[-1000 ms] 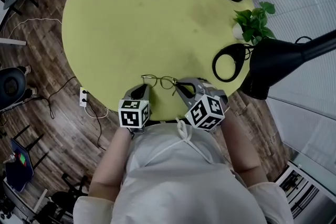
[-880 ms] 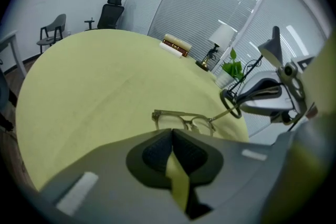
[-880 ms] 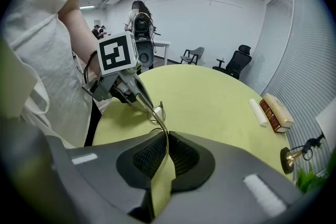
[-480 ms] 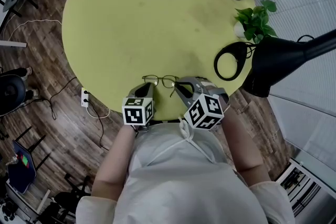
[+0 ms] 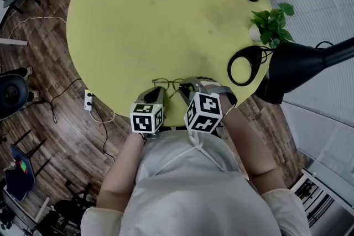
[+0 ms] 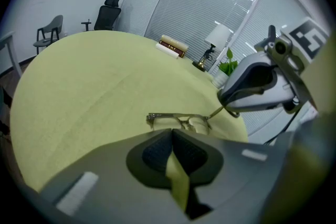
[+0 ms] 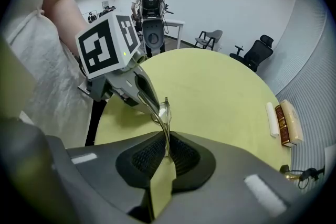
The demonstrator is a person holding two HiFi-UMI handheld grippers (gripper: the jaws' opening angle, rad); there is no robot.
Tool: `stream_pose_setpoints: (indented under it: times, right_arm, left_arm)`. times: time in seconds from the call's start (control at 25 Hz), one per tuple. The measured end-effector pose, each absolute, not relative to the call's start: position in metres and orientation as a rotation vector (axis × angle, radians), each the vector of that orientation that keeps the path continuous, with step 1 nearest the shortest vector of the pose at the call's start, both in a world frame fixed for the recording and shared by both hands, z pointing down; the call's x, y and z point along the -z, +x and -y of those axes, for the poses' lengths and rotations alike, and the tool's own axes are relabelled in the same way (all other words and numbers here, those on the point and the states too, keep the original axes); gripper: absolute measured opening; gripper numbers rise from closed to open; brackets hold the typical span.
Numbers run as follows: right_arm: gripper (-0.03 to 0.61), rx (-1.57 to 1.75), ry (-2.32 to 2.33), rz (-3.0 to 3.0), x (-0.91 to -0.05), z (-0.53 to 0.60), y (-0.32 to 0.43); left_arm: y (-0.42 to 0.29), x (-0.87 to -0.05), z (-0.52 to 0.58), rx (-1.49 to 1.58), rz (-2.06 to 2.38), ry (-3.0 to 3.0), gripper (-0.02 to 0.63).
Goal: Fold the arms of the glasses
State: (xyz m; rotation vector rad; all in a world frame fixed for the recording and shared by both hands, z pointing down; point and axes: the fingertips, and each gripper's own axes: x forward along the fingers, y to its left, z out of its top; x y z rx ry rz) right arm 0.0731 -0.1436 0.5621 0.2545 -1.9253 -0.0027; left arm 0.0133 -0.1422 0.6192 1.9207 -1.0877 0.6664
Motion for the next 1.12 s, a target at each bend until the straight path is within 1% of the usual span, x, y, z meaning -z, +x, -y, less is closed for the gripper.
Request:
stream_pose_setpoints:
  times: [0.64, 1.12]
  right_arm:
    - [0.017, 0.017, 0.199, 1.895, -0.598, 0.154, 0.028]
    - [0.028, 0.052, 0.206, 1.872, -0.615, 0.16, 0.019]
  left_arm:
    - [0.006, -0.621, 0.139, -0.602, 1.087, 1.886, 0.006]
    - [0.007, -0.619, 0.14, -0.597, 1.055, 1.912, 0.006]
